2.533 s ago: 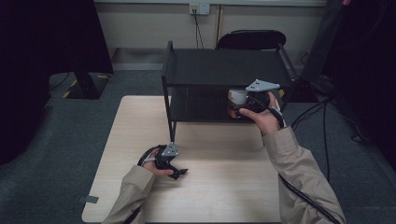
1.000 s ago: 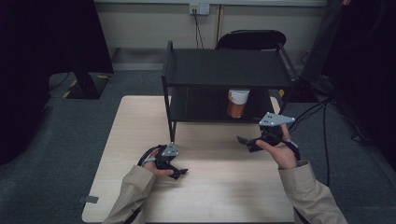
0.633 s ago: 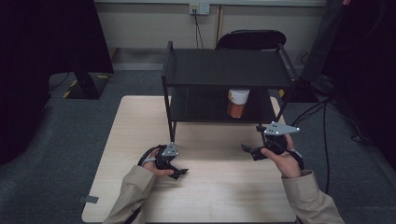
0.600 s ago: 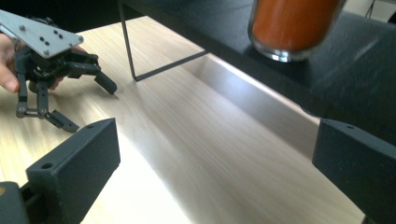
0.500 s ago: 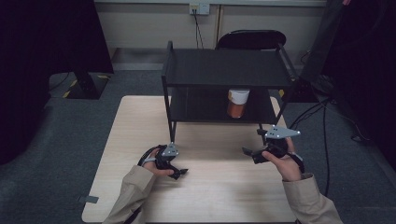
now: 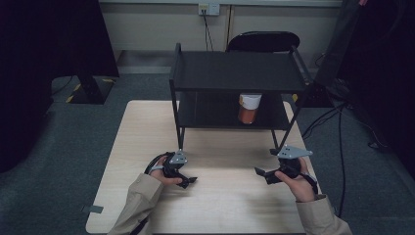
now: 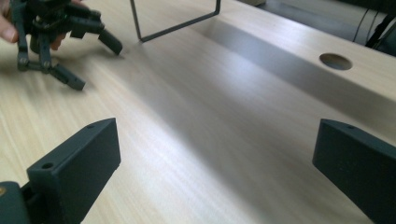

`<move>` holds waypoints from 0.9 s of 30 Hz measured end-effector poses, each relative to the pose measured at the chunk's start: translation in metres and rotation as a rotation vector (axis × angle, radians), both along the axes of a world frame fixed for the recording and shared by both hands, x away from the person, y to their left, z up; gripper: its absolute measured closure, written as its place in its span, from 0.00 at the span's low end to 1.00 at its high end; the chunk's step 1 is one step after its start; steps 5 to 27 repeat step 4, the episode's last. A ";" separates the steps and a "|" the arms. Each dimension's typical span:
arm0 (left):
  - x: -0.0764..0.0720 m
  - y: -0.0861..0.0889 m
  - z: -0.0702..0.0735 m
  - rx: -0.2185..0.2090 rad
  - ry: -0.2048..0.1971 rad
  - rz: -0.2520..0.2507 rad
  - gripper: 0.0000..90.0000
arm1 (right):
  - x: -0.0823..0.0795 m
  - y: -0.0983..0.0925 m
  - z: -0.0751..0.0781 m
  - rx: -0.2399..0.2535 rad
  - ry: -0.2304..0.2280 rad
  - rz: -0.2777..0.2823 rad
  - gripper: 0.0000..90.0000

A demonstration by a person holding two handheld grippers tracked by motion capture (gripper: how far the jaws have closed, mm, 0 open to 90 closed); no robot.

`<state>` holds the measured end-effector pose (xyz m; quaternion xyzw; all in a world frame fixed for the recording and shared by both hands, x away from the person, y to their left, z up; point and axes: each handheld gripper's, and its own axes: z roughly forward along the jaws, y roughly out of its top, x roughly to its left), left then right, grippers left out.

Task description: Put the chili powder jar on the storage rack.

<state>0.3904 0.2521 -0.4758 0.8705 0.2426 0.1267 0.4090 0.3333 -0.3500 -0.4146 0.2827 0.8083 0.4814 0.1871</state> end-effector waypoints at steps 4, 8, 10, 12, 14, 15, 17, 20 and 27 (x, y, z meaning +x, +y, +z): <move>0.000 0.000 0.000 -0.001 0.000 0.000 0.00 | -0.001 0.001 -0.005 -0.039 0.011 -0.009 0.00; 0.000 0.000 0.000 -0.001 0.000 0.000 0.00 | -0.001 0.001 -0.005 -0.039 0.011 -0.009 0.00; 0.000 0.000 0.000 -0.001 0.000 0.000 0.00 | -0.001 0.001 -0.005 -0.039 0.011 -0.009 0.00; 0.000 0.000 0.000 -0.001 0.000 0.000 0.00 | -0.001 0.001 -0.005 -0.039 0.011 -0.009 0.00; 0.000 0.000 0.000 -0.001 0.000 0.000 0.00 | -0.001 0.001 -0.005 -0.039 0.011 -0.009 0.00; 0.000 0.000 0.000 -0.001 0.000 0.000 0.00 | -0.001 0.001 -0.005 -0.039 0.011 -0.009 0.00; 0.000 0.000 0.000 -0.001 0.000 0.000 0.00 | -0.001 0.001 -0.005 -0.039 0.011 -0.009 0.00; 0.000 0.000 0.000 -0.001 0.000 0.000 0.00 | -0.001 0.001 -0.005 -0.039 0.011 -0.009 0.00; 0.000 0.000 0.000 -0.001 0.000 0.000 0.00 | -0.001 0.001 -0.005 -0.039 0.011 -0.009 0.00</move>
